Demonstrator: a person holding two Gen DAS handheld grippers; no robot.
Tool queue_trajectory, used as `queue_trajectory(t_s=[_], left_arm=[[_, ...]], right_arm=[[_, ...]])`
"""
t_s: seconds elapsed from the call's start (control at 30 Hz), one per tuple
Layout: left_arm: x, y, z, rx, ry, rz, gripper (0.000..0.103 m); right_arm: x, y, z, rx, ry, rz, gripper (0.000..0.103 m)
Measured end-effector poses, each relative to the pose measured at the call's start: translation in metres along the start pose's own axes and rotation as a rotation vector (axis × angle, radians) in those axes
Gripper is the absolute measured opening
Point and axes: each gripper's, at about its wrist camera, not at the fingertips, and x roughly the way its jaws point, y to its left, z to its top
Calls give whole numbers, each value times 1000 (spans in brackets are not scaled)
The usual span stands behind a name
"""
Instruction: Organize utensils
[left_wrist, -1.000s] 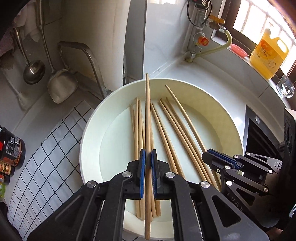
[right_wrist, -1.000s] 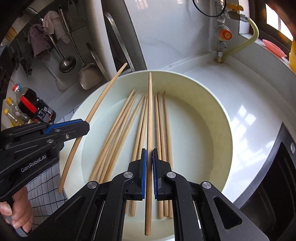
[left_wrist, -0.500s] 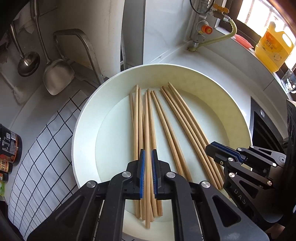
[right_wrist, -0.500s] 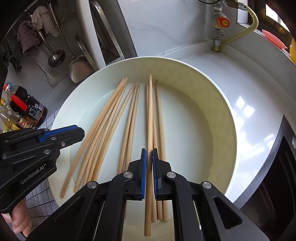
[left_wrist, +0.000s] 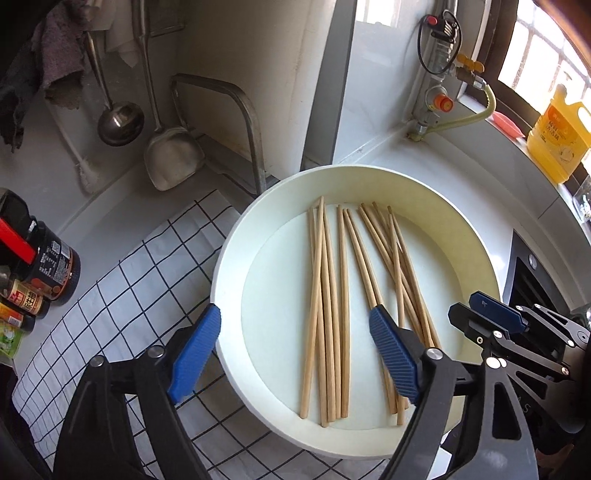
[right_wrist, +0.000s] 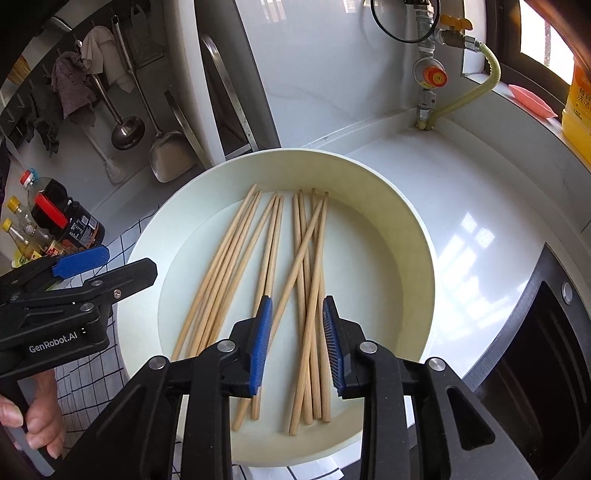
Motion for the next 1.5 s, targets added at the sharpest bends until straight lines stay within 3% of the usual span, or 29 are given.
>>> queue_trajectory(t_s=[0.1, 0.53, 0.9, 1.5], left_arm=[[-7, 5, -4, -24, -10, 20, 90], [-34, 9, -19, -39, -34, 46, 92], [-54, 13, -27, -59, -69, 51, 96], [-64, 15, -32, -63, -77, 72, 97]], right_arm=[[-6, 5, -4, -16, -8, -12, 39], [-30, 17, -13, -34, -29, -11, 39], [-40, 27, -20, -55, -36, -22, 45], [-45, 32, -24, -67, -39, -29, 50]])
